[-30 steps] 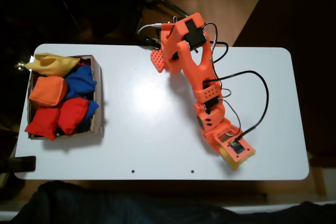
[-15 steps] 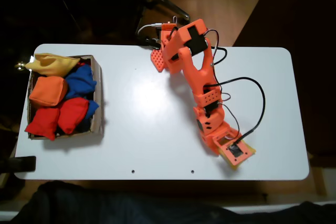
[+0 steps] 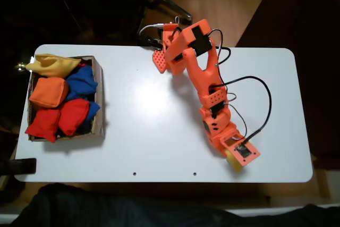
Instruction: Grasp a bag and put it in the box.
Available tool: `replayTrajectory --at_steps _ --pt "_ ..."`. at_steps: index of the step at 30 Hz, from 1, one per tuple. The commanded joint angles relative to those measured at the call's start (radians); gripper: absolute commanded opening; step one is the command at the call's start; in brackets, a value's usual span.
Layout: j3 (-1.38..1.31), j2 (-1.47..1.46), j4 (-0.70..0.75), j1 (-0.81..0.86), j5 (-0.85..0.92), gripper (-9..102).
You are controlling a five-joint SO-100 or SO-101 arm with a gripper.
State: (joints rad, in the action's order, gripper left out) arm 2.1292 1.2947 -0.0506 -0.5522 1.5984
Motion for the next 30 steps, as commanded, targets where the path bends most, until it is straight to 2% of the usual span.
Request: replayTrajectory --at_steps 1,5,10,12,18,30 --pt "-0.032 0.005 0.006 -0.014 -0.003 33" --pt "-0.025 0.012 0.009 -0.023 -0.009 18" --pt "-0.017 0.021 0.017 -0.034 -0.026 15" --pt "-0.012 0.032 0.020 -0.038 -0.028 8" --pt "0.020 0.095 0.020 -0.038 -0.035 0" --pt "0.143 0.325 0.021 -0.054 -0.095 0"
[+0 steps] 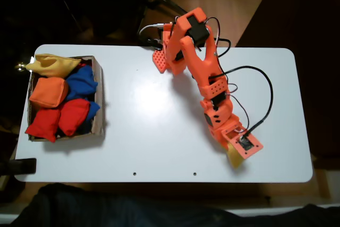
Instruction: Grasp a bag and put it in the box.
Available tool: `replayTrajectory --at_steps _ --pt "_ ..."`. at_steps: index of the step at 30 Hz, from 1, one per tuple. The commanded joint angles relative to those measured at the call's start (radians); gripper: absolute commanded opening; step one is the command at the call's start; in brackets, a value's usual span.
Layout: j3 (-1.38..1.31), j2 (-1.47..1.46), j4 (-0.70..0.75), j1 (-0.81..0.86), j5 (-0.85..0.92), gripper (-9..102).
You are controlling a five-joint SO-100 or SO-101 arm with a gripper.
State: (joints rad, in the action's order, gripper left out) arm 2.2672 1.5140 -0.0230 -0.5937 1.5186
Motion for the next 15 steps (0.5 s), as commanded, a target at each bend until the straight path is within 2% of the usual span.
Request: replayTrajectory --at_steps 1,15 --pt "0.014 0.130 -0.003 -0.012 -0.021 0" --pt "0.150 0.479 0.028 0.021 -0.063 0"
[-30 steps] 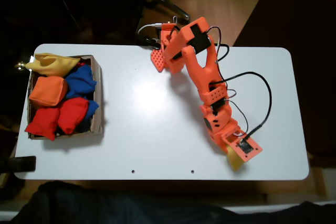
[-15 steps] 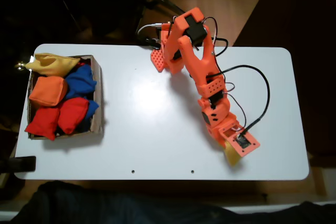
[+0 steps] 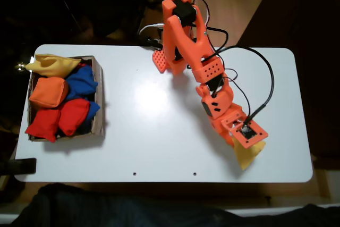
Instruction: Grasp a bag and put it in the box.
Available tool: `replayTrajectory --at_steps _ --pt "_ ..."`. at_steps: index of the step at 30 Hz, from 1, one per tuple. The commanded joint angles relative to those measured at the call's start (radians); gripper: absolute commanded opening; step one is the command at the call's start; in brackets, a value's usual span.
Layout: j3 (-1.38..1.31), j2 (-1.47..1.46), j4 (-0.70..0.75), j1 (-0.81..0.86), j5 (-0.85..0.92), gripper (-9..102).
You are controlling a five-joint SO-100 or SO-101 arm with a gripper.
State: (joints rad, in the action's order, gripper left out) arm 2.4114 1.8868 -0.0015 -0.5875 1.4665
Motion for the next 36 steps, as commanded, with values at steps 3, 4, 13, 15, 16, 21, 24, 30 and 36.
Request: replayTrajectory --at_steps 3,4,13,15,16,21,24,30,36 --pt "0.025 0.181 0.046 0.031 -0.032 0" --pt "0.026 0.204 0.067 0.038 -0.041 0" --pt "0.026 0.394 0.255 0.112 -0.097 0" --pt "0.025 0.436 0.298 0.130 -0.118 0" --pt "0.025 0.456 0.318 0.140 -0.129 0" --pt "0.014 0.554 0.425 0.184 -0.178 0" --pt "0.000 0.606 0.509 0.210 -0.206 0" --pt "-0.066 0.681 0.713 0.270 -0.314 0" --pt "-0.250 0.676 0.983 0.342 -0.439 0"
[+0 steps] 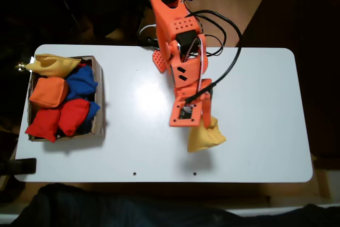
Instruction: Grasp a bag and put it in the box.
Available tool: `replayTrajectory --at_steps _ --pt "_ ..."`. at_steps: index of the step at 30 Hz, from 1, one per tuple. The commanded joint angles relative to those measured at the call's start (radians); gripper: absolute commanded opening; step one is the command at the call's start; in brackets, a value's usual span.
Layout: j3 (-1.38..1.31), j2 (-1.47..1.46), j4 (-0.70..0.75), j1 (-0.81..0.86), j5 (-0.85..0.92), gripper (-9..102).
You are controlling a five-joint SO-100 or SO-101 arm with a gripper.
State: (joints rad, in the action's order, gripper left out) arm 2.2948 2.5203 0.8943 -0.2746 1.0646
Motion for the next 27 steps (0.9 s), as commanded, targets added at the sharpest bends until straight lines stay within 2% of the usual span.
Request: replayTrajectory --at_steps 1,16,27 --pt "-0.161 0.043 0.121 0.038 -0.049 0" --pt "-0.471 0.031 0.442 0.229 -0.184 0" --pt "-0.704 -0.051 0.517 0.442 -0.308 0"
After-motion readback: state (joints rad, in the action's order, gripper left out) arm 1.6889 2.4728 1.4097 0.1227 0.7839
